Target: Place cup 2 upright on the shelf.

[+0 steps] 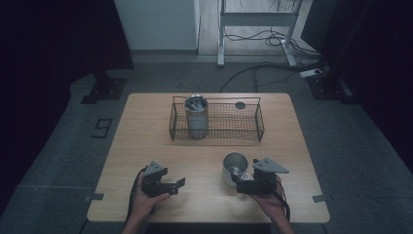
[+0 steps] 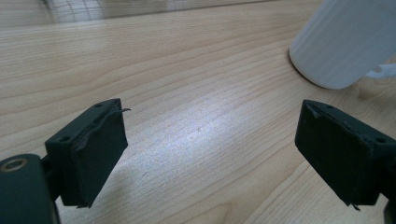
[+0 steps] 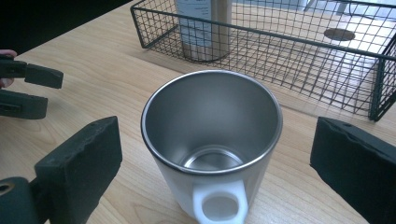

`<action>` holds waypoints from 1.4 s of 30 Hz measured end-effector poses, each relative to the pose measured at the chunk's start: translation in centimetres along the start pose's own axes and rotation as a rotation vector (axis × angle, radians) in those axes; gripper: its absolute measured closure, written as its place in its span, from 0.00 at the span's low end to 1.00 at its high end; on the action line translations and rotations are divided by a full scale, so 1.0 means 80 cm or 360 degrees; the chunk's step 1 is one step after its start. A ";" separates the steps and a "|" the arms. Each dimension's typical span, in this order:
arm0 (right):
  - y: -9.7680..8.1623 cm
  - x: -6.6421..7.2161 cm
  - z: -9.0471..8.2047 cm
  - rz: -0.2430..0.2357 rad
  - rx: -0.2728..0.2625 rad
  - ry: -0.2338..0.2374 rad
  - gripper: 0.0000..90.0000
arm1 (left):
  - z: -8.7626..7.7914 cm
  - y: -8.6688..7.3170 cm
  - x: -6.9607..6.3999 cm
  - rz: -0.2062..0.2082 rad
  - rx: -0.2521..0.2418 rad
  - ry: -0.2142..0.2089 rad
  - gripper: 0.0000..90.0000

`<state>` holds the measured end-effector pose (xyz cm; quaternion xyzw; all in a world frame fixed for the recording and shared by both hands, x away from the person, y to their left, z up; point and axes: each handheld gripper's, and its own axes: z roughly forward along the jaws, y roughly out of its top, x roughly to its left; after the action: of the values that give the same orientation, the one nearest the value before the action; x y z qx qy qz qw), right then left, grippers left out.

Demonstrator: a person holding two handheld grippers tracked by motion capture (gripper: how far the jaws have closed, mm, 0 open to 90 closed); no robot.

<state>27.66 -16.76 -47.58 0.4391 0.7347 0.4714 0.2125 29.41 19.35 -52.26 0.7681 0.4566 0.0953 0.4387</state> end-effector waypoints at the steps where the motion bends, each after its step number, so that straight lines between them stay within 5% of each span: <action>1: 0.000 0.000 0.001 -0.0003 0.0003 -0.0004 0.02 | 0.000 0.000 0.000 -0.0001 0.0000 -0.0001 0.10; 30: -0.013 0.006 0.063 -0.0077 0.0171 -0.0034 0.00 | 0.001 -0.001 -0.004 0.0009 0.0020 -0.0015 0.10; 42: -0.020 0.006 0.071 -0.0128 0.0154 -0.0082 0.08 | 0.000 0.000 -0.001 0.0005 0.0013 -0.0012 0.10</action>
<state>30.81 -13.78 -51.59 0.4309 0.7681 0.4149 0.2285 29.31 19.29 -52.24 0.7710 0.4541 0.0911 0.4371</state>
